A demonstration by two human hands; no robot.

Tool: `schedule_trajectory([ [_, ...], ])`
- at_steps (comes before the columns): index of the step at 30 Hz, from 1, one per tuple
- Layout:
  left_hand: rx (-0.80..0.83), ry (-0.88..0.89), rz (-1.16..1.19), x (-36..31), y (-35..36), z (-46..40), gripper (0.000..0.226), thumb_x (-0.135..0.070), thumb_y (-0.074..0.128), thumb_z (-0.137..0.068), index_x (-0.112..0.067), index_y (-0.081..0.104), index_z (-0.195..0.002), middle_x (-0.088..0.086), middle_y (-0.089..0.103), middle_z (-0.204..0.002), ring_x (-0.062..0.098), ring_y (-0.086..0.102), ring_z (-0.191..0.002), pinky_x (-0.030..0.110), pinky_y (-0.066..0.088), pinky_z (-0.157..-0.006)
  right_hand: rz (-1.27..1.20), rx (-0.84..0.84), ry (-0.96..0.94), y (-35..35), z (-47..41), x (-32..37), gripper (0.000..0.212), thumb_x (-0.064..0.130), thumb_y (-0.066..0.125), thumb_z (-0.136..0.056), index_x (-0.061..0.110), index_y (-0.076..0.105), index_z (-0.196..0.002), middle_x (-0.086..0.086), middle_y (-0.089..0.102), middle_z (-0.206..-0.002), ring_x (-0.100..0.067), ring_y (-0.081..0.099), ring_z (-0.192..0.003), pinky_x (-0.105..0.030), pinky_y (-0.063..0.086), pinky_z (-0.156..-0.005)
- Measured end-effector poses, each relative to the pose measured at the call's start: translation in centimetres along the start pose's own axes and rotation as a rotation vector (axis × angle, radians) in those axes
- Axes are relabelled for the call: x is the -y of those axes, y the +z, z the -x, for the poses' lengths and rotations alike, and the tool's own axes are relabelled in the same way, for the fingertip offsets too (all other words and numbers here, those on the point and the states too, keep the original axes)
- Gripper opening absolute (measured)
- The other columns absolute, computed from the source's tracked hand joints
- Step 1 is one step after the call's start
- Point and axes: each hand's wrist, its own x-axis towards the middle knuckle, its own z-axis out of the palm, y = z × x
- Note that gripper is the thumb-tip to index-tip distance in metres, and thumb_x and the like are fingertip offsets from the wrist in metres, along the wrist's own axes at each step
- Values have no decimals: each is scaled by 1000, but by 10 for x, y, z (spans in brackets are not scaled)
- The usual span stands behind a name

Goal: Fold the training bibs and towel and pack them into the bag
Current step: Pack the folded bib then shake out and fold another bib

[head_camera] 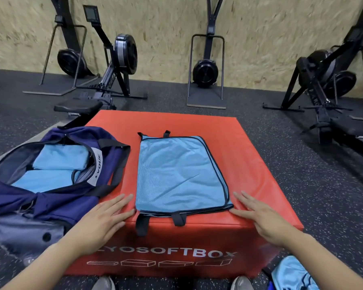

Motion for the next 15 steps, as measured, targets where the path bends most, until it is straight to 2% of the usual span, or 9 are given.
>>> schedule_trajectory([
  [2,-22,35,-7,-2,0,-6,45,-49,31,-105,-35,57,-139,-10,17,-166,13,24,-151,34,30,-112,12,-22,-37,-2,-8,-1,85,1,36,-75,48,44,-145,20,-7,-165,-4,-9,-152,-29,8,-124],
  [5,-45,92,3,-6,-1,-15,44,-47,31,-106,-32,62,-132,-9,16,-166,14,22,-151,33,28,-113,64,-51,-100,-1,-21,-1,88,1,38,-67,43,48,-144,20,-9,-165,-8,-8,-153,-34,11,-121],
  [8,-44,136,28,-11,-3,-25,35,-43,36,-105,-30,67,-117,-8,18,-166,15,24,-151,33,27,-114,78,-97,-183,2,-30,6,86,5,29,-63,35,55,-139,18,-1,-167,-11,0,-154,-35,19,-117],
  [11,-34,163,45,-12,-2,-33,31,-41,38,-105,-29,66,-108,-9,21,-165,15,23,-151,33,26,-115,66,-72,-167,5,-39,5,88,-1,35,-60,29,54,-141,21,6,-166,-8,2,-154,-39,24,-121],
  [13,-4,170,68,-10,-1,-34,32,-41,36,-105,-29,66,-110,-15,25,-163,11,23,-151,31,25,-116,17,-93,-157,5,-44,4,86,-6,40,-62,27,55,-140,23,18,-163,-5,7,-153,-39,26,-121],
  [15,37,138,138,-9,0,-32,37,-42,33,-106,-29,65,-120,-24,29,-159,6,24,-150,29,25,-117,-62,-127,-141,4,-45,6,73,-6,41,-73,26,59,-137,24,30,-158,-2,14,-151,-35,25,-120],
])
